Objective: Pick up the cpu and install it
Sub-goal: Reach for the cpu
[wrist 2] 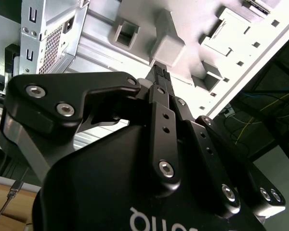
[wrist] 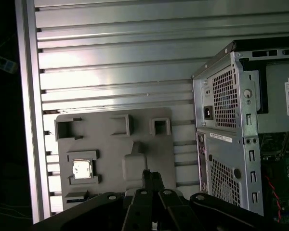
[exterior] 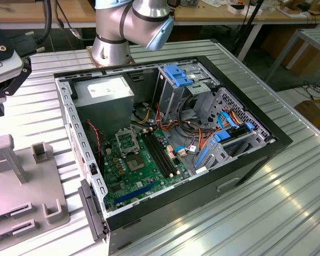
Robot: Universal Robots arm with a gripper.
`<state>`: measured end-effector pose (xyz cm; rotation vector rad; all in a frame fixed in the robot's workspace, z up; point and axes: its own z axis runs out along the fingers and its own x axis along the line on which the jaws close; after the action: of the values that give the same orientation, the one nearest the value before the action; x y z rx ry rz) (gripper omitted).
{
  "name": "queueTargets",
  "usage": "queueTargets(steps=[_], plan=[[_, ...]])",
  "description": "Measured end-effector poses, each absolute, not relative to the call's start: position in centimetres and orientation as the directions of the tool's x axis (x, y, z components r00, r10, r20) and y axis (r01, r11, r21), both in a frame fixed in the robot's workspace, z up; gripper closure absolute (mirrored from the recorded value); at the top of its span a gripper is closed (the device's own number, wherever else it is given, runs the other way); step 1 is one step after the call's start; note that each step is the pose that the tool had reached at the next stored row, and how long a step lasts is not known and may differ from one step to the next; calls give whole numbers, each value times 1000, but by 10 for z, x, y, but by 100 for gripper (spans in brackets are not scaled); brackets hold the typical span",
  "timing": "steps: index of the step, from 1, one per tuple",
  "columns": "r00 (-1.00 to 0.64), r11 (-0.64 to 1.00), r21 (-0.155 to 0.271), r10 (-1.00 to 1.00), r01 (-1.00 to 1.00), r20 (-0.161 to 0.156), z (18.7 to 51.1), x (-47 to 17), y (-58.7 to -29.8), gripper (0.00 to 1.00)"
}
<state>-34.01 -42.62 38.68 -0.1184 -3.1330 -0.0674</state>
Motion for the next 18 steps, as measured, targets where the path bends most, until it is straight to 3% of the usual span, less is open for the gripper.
queueTargets(steps=[18], plan=[[-997,996,43,75,76,7,387,-348,-426,89]])
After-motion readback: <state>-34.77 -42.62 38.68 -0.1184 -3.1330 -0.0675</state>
